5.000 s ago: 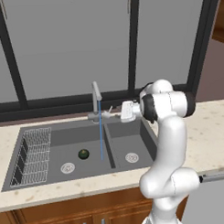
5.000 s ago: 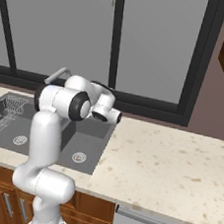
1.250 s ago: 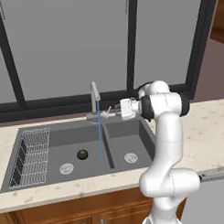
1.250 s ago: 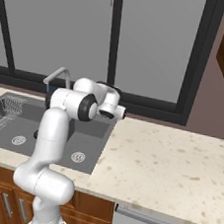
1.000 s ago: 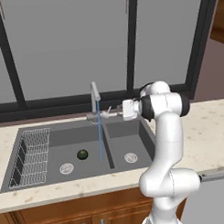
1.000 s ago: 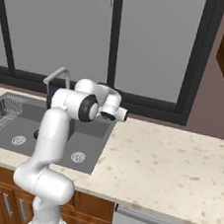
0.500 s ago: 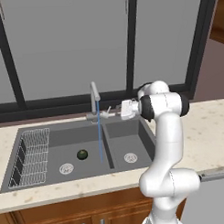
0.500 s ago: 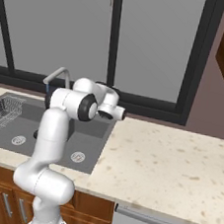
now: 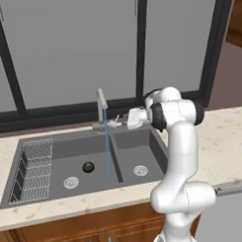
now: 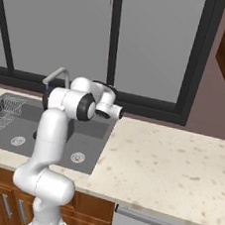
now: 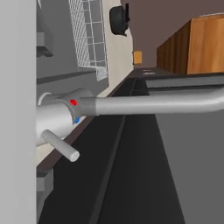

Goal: Turn on the sink faucet. Then move the squash from the counter to the sink. Turn off the sink. Move the vegetable from the sink to the pot next to the stove. Finally move the pot to the front right burner.

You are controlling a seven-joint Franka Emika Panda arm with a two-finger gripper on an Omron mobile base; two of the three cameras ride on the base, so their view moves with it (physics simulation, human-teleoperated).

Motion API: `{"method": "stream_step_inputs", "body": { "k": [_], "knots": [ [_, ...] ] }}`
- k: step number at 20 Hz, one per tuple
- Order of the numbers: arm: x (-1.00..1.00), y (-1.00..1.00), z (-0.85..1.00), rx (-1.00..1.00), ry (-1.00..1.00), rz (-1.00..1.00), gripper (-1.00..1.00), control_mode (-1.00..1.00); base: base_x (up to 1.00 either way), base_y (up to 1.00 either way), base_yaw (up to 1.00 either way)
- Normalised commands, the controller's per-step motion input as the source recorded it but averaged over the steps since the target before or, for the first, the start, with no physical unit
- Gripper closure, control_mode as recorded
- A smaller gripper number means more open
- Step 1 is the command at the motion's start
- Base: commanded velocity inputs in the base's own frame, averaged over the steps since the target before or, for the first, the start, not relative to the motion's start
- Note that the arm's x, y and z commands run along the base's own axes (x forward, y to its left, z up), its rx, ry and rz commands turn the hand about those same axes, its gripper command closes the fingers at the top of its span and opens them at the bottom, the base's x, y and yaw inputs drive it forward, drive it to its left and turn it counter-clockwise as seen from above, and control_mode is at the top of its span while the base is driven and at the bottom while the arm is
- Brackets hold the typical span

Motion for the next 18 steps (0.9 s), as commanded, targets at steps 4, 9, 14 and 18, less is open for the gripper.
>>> {"method": "stream_step_inputs", "body": {
  "k": [4, 9, 14, 18],
  "knots": [
    [0.01, 0.50, -0.01, 0.00, 0.03, 0.10, -1.00, -1.00, 0.00, 0.00, 0.00],
    [0.03, 0.49, -0.02, 0.00, 0.01, 0.09, -1.00, -1.00, 0.00, 0.00, 0.00],
    [0.19, 0.44, 0.00, 0.00, 0.00, 0.05, -1.00, -1.00, 0.00, 0.00, 0.00],
    [0.19, 0.36, 0.00, 0.00, 0.00, 0.01, -1.00, -1.00, 0.00, 0.00, 0.00]
  ]
}}
